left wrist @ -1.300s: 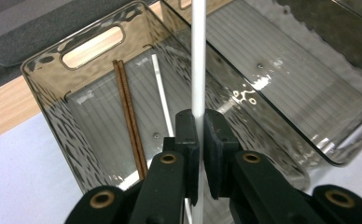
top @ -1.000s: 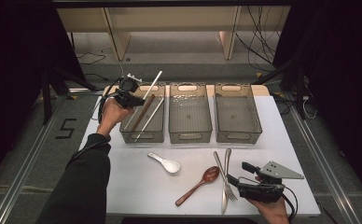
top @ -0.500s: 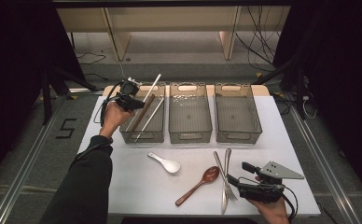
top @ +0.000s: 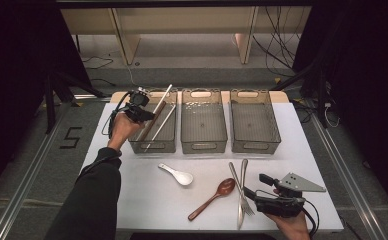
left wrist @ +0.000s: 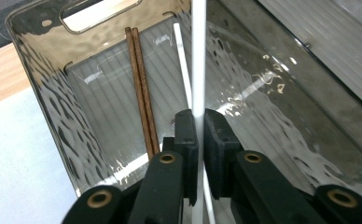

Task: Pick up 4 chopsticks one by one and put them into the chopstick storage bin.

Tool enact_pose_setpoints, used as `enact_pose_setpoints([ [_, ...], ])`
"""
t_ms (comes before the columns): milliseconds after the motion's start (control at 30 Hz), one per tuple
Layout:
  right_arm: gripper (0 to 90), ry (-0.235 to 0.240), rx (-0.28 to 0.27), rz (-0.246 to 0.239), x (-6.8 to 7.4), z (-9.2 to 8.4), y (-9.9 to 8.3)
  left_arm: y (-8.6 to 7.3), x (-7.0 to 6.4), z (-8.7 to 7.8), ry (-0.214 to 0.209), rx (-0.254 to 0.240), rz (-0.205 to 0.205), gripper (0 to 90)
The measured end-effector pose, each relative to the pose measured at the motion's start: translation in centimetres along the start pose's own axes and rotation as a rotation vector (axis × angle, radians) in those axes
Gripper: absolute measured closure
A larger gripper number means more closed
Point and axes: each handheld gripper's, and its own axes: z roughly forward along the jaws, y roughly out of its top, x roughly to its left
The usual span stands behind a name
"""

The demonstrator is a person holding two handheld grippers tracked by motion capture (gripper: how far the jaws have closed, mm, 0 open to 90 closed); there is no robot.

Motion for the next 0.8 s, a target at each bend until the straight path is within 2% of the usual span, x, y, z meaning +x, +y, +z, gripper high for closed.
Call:
enact_pose_setpoints([
  [67,25.2,0.001,0.0,0.0,0.0,0.0,0.0,-0.1,0.0,0.0,-0.019,0.003,-0.007,80.9],
  [100,25.2,0.0,0.0,0.001,0.0,0.0,0.0,-0.1,-0.1,0.0,-0.022,0.003,-0.007,75.7],
  [200,25.2,0.0,0.001,0.003,0.0,0.0,0.0,-0.1,-0.2,-0.4,-0.027,0.006,-0.007,71.8],
  [300,25.2,0.0,0.0,0.003,0.0,0.0,0.0,0.0,-0.6,-0.9,-0.043,0.012,-0.003,59.5],
  [400,25.2,-0.001,-0.002,0.0,0.0,0.0,0.0,0.0,-1.1,-1.8,-0.066,0.001,0.001,55.3],
  [500,25.2,-0.002,0.001,0.003,0.1,0.0,0.0,-0.1,-1.9,-2.8,-0.104,-0.013,0.008,46.3],
  [533,25.2,-0.001,0.001,0.003,0.1,0.0,0.0,-0.4,-2.4,-3.4,-0.12,-0.028,0.03,44.1],
  [567,25.2,-0.001,0.0,0.002,0.1,0.0,0.0,-0.4,-2.4,-3.4,-0.12,-0.028,0.03,42.5],
  [733,25.2,-0.002,0.001,0.004,0.1,0.0,0.0,-1.7,-4.2,-4.7,-0.177,-0.069,0.051,37.7],
  [800,25.2,-0.002,0.001,0.005,0.1,0.0,0.0,-2.4,-4.9,-5.1,-0.187,-0.077,0.073,35.4],
])
